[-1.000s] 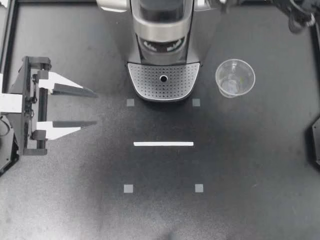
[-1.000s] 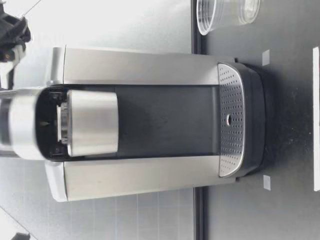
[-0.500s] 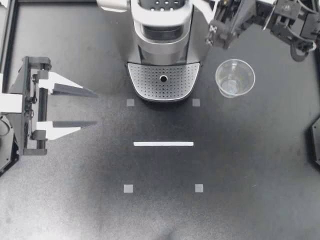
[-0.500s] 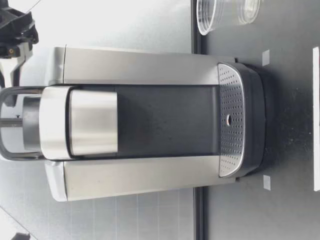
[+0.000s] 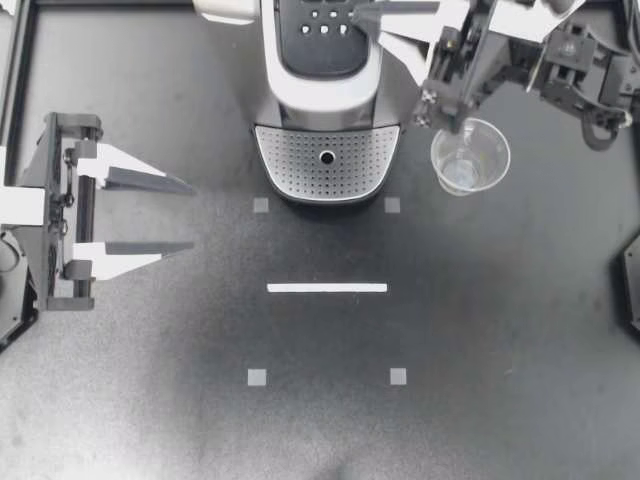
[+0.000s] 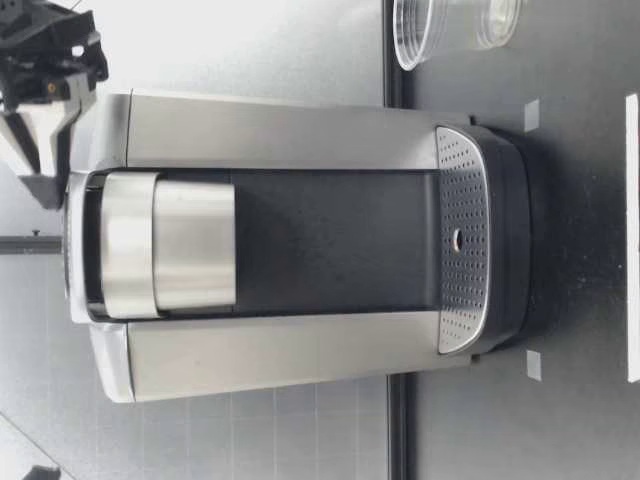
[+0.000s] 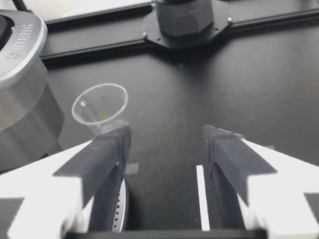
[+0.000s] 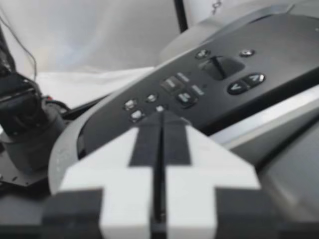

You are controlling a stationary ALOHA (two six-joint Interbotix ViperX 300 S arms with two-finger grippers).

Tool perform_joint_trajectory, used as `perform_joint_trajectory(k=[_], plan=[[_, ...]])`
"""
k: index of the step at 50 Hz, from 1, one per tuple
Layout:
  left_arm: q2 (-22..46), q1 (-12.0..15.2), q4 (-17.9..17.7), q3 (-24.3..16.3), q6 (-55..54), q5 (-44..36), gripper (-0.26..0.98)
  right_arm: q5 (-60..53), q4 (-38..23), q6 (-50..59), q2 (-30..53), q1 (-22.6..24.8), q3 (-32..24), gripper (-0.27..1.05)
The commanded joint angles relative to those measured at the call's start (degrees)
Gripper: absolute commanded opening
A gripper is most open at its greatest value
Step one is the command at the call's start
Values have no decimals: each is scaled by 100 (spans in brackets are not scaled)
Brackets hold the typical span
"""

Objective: Place the coffee capsule inside the capsule container, then place the cup onto the center of the cup tray, then push the 'Hot Water' and 'Travel Mug' buttons.

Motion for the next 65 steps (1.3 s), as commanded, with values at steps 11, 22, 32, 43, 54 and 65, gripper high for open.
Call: perform_joint_trajectory(k=[11,22,32,43,54,65], plan=[[-9,9,-62,-44,-26,-35,50,0,123,62,-650,62,141,7],[-26,35,-237,44,-114,-35,50,817,580,606,-1688,18,896,7],[-26,220,-334,97,-114,-44,50,1819,879,1644,-2399,-404,1863,7],[-26,272,-334,141,-114,-62,50,1934,870,2610,-2355,-729,2698,8],[-26,272,-343,229,-114,-167,50,2101,870,2883,-2206,-905,2971,8],[-35,272,-343,290,-114,-176,50,2162,861,3006,-1986,-1169,3103,15]])
